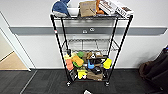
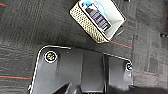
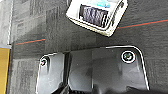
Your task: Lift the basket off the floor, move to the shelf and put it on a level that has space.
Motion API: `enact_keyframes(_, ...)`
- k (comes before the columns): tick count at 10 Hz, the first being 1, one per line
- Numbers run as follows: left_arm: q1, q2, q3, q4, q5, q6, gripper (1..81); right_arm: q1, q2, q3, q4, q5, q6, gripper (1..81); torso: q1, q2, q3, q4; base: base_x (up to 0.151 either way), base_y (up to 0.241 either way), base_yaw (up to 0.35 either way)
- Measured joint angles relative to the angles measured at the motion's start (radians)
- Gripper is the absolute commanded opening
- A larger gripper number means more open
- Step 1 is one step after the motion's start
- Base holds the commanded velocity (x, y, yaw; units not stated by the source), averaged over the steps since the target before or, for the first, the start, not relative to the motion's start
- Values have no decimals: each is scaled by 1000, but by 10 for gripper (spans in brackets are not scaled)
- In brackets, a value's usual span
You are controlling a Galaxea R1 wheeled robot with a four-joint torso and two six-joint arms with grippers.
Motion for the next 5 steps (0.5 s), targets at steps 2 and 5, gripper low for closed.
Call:
enact_keyframes(2,-23,4,0,-10,4,-3,811,0,11,-1,0,0,0,811,43,-70,0,0,0,0,0)
enact_keyframes(5,-72,4,-41,-50,68,-7,811,-1,11,-1,0,0,0,811,97,-153,0,-23,0,0,0)
